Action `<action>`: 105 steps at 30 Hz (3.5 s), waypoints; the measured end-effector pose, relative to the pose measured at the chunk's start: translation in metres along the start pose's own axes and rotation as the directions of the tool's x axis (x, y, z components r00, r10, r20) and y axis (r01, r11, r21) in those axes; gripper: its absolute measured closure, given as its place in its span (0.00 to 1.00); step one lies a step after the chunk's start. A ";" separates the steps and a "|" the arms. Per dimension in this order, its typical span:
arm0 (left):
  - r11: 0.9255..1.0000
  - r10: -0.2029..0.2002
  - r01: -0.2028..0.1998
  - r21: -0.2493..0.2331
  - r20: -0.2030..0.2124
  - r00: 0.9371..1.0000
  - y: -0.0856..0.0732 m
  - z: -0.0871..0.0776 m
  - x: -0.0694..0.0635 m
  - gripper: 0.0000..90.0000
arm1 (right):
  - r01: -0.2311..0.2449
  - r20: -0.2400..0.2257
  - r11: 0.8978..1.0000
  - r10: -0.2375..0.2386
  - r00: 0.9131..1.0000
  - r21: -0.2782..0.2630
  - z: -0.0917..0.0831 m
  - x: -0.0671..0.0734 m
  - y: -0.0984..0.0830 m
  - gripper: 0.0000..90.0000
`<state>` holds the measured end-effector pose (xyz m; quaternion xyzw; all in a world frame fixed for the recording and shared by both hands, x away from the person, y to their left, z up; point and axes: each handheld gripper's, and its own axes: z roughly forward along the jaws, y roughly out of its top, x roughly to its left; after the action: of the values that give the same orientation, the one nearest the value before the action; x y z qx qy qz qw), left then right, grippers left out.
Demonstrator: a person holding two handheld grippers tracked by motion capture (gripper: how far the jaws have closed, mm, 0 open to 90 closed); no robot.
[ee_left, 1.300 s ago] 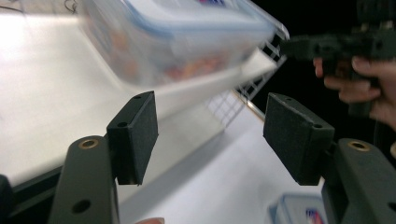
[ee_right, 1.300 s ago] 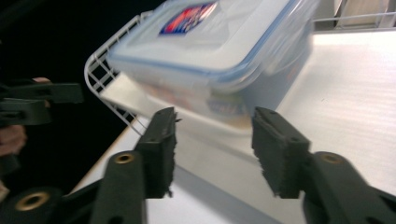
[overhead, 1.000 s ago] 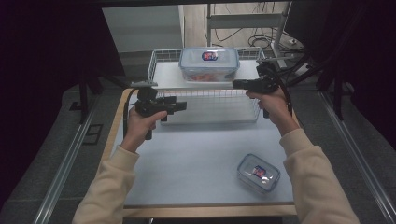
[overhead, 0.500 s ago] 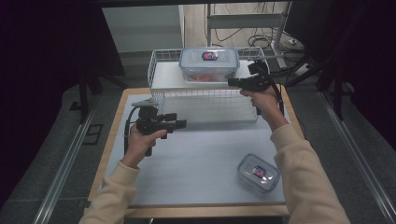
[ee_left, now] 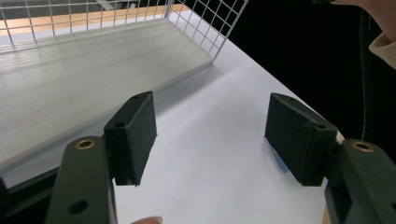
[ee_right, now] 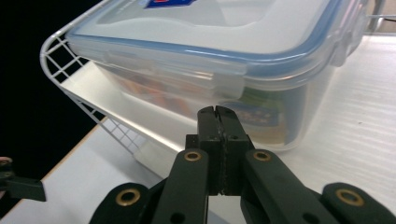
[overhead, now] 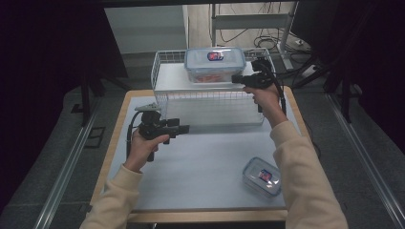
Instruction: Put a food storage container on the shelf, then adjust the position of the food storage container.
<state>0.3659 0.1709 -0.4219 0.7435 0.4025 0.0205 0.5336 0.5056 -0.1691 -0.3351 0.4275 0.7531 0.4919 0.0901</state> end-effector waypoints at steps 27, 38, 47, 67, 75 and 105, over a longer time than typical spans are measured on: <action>0.997 -0.016 0.018 0.069 -0.037 0.999 -0.034 -0.002 -0.002 0.35 | 0.054 -0.128 0.998 -0.050 0.990 0.026 -0.075 0.009 -0.099 1.00; 0.995 -0.014 0.019 0.102 -0.048 0.999 -0.049 0.002 -0.003 0.34 | 0.032 -0.151 0.997 -0.021 0.988 0.069 -0.098 0.001 -0.168 1.00; 0.993 -0.004 0.010 0.114 -0.058 0.998 -0.056 0.001 -0.006 0.34 | 0.024 -0.140 0.996 -0.012 0.990 0.083 -0.103 -0.001 -0.191 1.00; 0.992 0.005 0.001 0.128 -0.048 0.999 -0.058 0.003 -0.010 0.32 | 0.054 -0.109 0.994 -0.043 0.993 0.094 -0.131 0.017 -0.211 1.00; 0.990 0.002 0.006 0.138 -0.054 0.999 -0.061 0.007 -0.009 0.32 | 0.124 -0.123 0.984 -0.109 0.986 0.126 -0.140 0.037 -0.223 1.00; 0.990 -0.014 0.022 0.138 -0.056 0.998 -0.063 0.006 -0.005 0.32 | 0.202 -0.058 0.898 -0.194 0.979 0.391 -0.144 0.039 -0.297 1.00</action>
<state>0.3289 0.1694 -0.4732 0.7744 0.4241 0.0081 0.4695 0.2361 -0.2812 -0.4949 0.3537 0.8771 0.3220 0.0448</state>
